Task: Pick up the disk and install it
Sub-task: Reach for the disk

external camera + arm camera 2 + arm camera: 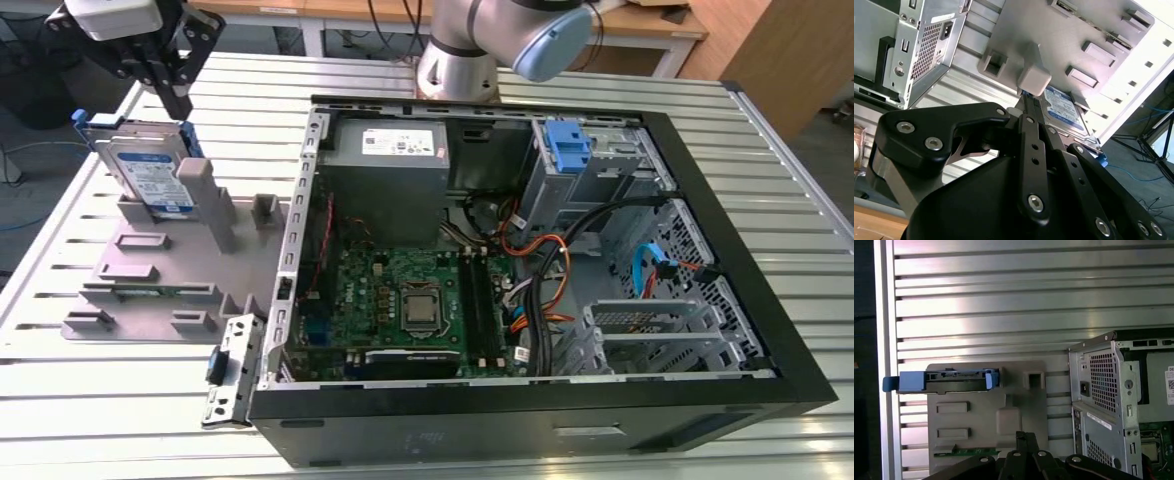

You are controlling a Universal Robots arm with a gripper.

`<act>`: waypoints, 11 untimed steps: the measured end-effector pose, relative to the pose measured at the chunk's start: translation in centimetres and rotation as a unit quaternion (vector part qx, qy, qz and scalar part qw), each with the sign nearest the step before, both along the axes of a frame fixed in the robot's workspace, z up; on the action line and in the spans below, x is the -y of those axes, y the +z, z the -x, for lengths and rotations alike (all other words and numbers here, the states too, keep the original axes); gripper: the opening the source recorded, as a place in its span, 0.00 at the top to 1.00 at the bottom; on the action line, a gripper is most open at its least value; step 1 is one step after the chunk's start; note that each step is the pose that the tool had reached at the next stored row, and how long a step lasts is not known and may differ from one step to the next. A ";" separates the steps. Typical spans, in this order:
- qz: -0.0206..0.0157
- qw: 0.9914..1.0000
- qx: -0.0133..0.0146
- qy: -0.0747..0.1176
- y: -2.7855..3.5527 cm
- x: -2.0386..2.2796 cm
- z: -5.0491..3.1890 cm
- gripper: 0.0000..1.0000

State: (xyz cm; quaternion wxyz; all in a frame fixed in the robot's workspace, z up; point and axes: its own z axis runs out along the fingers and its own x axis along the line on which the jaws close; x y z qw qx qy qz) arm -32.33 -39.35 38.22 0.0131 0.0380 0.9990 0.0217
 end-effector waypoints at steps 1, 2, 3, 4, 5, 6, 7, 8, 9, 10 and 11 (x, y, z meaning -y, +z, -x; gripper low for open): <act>0.000 1.000 0.000 0.000 -0.01 0.00 0.10 0.89; 0.000 1.000 0.000 0.000 -0.01 0.00 0.18 0.89; 0.000 1.000 0.000 0.000 -0.01 0.00 0.22 0.89; 0.000 1.000 0.000 0.000 -0.01 0.00 0.23 0.89; 0.000 1.000 0.000 0.000 -0.01 0.00 0.27 0.89; 0.000 1.000 0.000 0.000 -0.01 0.00 0.30 0.89; 0.000 1.000 0.000 0.000 -0.01 0.00 0.30 0.89; 0.000 1.000 0.000 0.000 -0.01 0.00 0.30 0.89; 0.000 1.000 0.000 0.000 -0.01 0.00 0.32 0.89; 0.000 1.000 0.000 0.000 -0.01 0.00 0.36 0.89; 0.000 1.000 0.000 0.000 -0.01 0.00 0.42 0.89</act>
